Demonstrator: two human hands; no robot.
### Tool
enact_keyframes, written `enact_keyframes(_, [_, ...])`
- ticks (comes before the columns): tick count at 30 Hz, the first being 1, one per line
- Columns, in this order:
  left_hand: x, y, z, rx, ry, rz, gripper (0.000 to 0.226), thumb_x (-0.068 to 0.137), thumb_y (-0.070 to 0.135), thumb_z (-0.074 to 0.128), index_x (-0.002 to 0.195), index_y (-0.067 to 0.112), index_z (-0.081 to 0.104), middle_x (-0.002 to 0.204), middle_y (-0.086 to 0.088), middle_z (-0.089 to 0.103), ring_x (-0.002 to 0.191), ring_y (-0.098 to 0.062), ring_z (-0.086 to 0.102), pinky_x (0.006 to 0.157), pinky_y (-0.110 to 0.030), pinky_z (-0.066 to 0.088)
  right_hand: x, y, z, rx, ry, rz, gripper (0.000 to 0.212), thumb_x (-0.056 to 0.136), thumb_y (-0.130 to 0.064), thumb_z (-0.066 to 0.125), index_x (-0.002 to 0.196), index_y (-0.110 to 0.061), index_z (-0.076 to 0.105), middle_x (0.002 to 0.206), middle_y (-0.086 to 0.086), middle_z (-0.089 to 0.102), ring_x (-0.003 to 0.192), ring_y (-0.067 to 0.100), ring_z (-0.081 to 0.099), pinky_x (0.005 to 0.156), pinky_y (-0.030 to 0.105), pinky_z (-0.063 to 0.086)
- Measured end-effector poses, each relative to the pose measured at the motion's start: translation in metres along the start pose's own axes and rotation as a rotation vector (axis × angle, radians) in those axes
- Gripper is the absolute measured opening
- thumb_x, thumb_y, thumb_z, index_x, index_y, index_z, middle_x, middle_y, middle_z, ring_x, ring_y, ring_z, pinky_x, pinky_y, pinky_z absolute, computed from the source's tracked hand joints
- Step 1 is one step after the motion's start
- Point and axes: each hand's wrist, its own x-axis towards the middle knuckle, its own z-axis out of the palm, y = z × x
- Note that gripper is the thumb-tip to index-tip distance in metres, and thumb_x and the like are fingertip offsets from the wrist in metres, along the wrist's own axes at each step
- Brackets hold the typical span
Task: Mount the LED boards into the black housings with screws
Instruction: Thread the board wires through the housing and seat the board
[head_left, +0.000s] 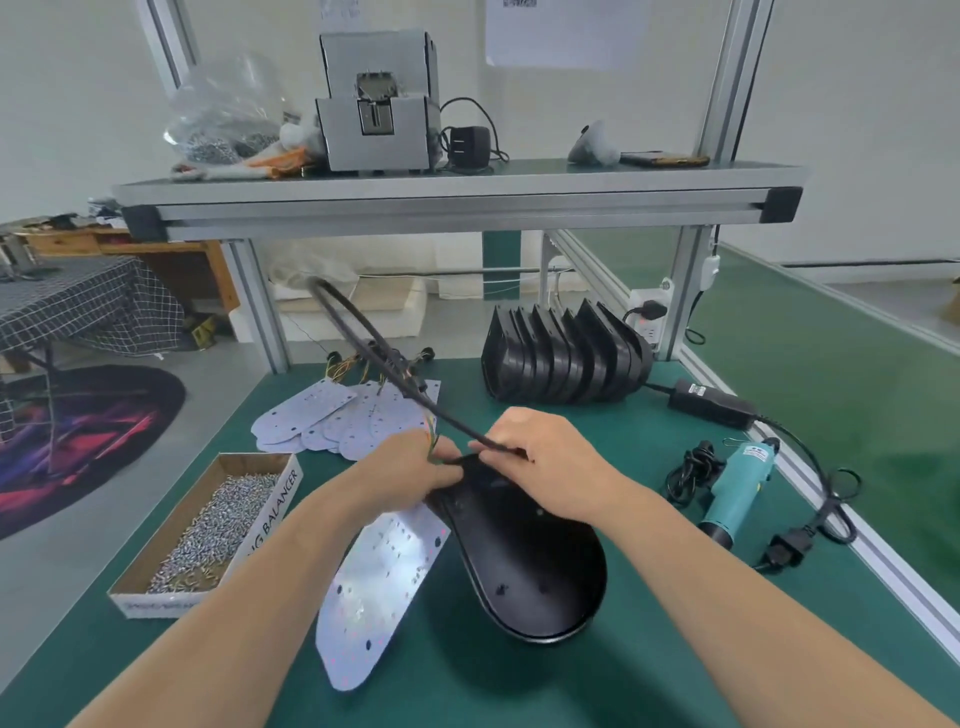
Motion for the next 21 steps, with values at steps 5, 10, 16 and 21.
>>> enact_keyframes(5, [-0.003,0.015,-0.013,-0.094,0.022,0.120,0.016,0.094,0.009,0.056,0.089,0.015,0.071,0.063,0.011,0.061,0.057,-0.003,0.053,0.050,-0.018,0.041,-0.004,-0.006,-0.007,-0.126,0.025,-0.006,0.051,0.090,-0.013,0.070,0.139,-0.027,0.062,0.129,0.006,0.051,0.113,0.023,0.049,0.106,0.034,0.037])
enact_keyframes(10, [-0.008,0.010,-0.022,-0.241,-0.005,0.120,0.024,0.099,0.005,0.055,0.100,0.018,0.074,0.086,0.001,0.075,0.074,-0.004,0.062,0.060,-0.014,0.045,-0.007,-0.002,-0.039,0.619,0.260,0.270,0.068,0.073,-0.001,0.051,0.135,-0.031,0.058,0.136,-0.005,0.057,0.106,0.008,0.052,0.083,0.012,0.044])
enact_keyframes(16, [-0.019,0.014,-0.026,-0.393,-0.019,0.121,0.042,0.097,-0.001,0.052,0.087,0.032,0.076,0.071,0.015,0.070,0.058,0.004,0.058,0.047,-0.010,0.039,-0.021,0.009,-0.019,0.823,-0.173,0.345,0.059,0.094,0.021,0.047,0.141,-0.014,0.053,0.132,0.014,0.066,0.109,0.019,0.063,0.094,0.034,0.055])
enact_keyframes(21, [-0.026,0.019,-0.033,-0.472,-0.036,0.181,0.033,0.097,-0.007,0.051,0.103,0.018,0.072,0.076,0.013,0.070,0.057,0.003,0.056,0.045,-0.013,0.039,-0.017,0.013,0.001,0.499,-0.163,0.225,0.011,0.095,0.000,0.064,0.104,0.000,0.070,0.101,0.019,0.073,0.087,0.019,0.066,0.084,0.038,0.056])
